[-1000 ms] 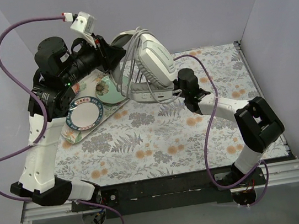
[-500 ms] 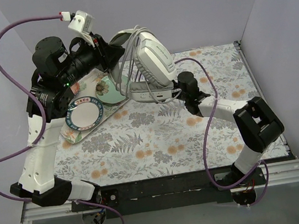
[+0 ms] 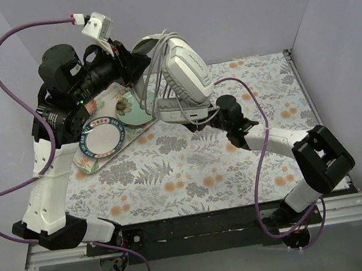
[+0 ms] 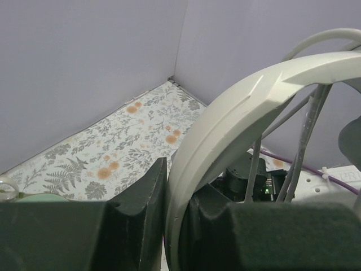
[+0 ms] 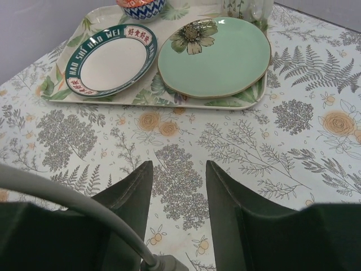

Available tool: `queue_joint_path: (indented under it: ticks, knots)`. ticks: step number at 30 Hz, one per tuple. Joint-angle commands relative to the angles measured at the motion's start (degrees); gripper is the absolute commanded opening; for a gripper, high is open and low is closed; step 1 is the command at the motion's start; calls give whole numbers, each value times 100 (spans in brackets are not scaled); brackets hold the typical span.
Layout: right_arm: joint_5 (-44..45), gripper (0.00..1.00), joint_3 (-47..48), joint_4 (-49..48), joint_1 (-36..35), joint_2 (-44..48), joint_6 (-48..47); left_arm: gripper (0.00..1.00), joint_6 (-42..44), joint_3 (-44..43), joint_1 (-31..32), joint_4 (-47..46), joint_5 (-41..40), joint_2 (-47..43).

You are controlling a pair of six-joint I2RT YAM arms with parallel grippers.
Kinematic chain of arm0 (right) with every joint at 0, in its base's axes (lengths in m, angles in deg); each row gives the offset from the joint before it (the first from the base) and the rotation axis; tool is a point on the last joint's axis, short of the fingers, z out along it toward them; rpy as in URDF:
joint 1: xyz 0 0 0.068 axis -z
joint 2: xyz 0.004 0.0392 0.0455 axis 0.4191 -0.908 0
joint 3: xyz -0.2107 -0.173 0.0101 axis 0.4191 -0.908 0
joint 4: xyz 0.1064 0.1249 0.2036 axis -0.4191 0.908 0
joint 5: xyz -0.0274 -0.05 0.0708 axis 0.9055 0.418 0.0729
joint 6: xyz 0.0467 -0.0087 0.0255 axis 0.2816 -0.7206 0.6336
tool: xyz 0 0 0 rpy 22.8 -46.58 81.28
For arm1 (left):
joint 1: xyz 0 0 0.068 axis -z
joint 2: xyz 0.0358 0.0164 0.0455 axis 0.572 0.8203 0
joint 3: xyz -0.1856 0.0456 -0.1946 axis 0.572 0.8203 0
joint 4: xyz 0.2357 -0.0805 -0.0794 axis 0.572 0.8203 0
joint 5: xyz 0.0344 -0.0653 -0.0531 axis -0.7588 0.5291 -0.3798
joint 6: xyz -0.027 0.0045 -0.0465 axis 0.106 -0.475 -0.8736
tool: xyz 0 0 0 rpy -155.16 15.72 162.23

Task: Wrap the headphones

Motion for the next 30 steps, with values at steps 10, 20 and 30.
queue_joint_path:
  ticks: [10,20,30]
  knots:
    - [602,49,-717,-107,-216,724,-237,4,-301,-252,15,-321,-565,-73]
    - [1067,51,-911,86,-304,1138,-536,4,-274,-225,15,-330,-442,-56]
    - [1367,51,-973,253,-550,1297,-870,4,-265,-243,15,-321,-433,-47]
